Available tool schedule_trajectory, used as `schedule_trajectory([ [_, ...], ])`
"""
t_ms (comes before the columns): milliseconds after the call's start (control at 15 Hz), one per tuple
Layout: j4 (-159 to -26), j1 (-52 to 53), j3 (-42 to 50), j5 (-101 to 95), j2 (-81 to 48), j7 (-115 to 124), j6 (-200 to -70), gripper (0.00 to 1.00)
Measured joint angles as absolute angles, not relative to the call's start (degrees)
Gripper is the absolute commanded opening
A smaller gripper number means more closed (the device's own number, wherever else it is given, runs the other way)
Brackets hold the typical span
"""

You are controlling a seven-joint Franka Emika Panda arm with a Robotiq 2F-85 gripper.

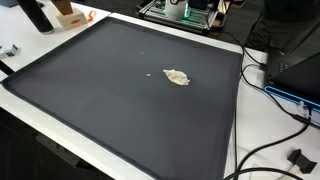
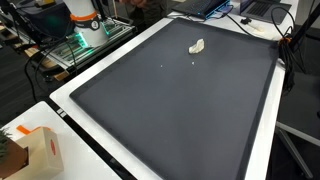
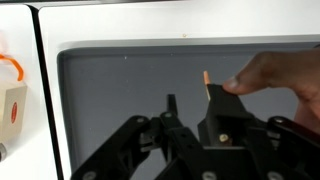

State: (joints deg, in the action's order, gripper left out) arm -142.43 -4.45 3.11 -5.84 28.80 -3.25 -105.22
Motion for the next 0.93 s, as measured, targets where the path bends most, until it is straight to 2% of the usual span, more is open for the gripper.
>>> schedule_trajectory([
  [133, -142.43, -4.4, 3.1, -5.82, 28.8, -3.25, -105.22, 0.01],
  [200, -142.43, -4.37, 3.09, -5.82, 28.8, -3.25, -105.23, 0.0],
  [333, -142.43, -4.35, 3.09, -5.82, 28.8, -3.25, -105.24, 0.03],
  [400, -142.43, -4.35, 3.08, -5.82, 28.8, -3.25, -105.24, 0.13],
  [933, -142.43, -4.35, 3.08, -5.82, 28.8, -3.25, -105.24, 0.13],
])
